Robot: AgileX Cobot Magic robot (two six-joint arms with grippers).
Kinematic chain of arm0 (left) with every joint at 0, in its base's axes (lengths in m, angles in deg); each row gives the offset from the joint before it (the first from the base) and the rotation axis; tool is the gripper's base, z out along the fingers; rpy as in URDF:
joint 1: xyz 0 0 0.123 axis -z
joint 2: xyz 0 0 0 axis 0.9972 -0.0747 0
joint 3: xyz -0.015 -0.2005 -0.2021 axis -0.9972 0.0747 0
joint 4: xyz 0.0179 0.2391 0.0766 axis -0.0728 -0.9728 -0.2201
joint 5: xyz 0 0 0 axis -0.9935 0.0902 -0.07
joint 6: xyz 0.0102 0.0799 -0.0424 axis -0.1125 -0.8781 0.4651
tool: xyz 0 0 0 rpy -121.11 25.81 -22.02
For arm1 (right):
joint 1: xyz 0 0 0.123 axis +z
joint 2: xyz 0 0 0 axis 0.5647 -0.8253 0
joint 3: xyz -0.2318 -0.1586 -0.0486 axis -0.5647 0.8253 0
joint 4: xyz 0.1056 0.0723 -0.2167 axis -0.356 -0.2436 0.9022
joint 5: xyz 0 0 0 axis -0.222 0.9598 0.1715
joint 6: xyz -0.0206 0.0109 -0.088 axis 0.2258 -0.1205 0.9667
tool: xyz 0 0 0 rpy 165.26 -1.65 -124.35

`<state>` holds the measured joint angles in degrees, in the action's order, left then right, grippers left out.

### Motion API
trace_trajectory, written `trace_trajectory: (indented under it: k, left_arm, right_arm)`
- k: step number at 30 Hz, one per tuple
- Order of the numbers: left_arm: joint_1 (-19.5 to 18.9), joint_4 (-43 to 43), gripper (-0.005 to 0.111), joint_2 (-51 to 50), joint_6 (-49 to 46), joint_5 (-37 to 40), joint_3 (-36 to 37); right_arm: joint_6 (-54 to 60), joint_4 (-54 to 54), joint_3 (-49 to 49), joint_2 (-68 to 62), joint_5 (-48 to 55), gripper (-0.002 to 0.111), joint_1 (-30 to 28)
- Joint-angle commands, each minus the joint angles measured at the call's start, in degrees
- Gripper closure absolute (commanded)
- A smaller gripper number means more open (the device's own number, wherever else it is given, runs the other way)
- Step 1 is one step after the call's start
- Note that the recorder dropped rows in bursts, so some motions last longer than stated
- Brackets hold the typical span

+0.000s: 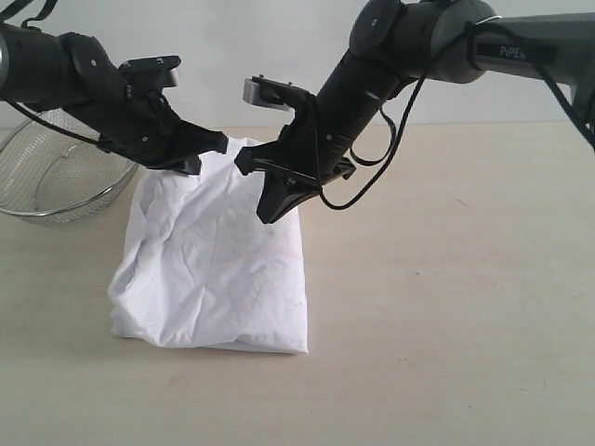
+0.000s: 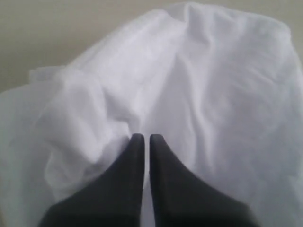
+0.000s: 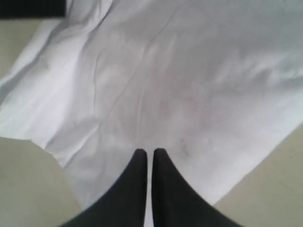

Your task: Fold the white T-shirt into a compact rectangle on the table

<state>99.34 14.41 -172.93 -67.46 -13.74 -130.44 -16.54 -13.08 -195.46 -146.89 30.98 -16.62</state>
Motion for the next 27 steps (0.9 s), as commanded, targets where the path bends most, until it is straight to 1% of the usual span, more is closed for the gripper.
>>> trace_trajectory:
  k: [1,7,11,13,15,18,22,27]
  left_arm:
    - [-2.0,-8.7,0.102,0.8,6.9,2.3,-0.1]
    - [-3.1,-10.2,0.102,3.9,7.5,2.6,-0.1]
    - [-3.1,-10.4,0.102,7.7,7.5,3.9,-0.1]
    - [-3.1,-10.1,0.102,9.8,7.5,6.2,-0.1]
    - [-3.0,-7.0,0.102,11.5,7.7,9.9,-0.1]
    - [-2.0,-2.9,0.102,12.9,3.9,14.8,0.5]
    - [0.2,-2.2,0.102,14.3,3.5,15.4,5.9]
    - [2.5,1.0,0.102,18.2,3.5,11.3,15.2]
  right_arm:
    - [0.4,0.3,-0.3,0.6,0.4,0.108,0.0]
    - [0.4,0.4,-0.3,0.6,0.4,0.108,0.0]
    - [0.3,0.4,-0.3,0.6,0.4,0.108,0.0]
    - [0.3,0.4,-0.3,0.6,0.4,0.108,0.0]
    - [0.3,0.4,-0.3,0.6,1.0,0.108,0.0]
    - [0.9,0.1,-0.3,0.6,1.4,0.108,0.0]
    - [0.1,0.4,-0.3,2.6,-0.8,0.108,-0.4]
    - [-0.3,0.9,-0.3,5.5,0.2,0.108,-0.8]
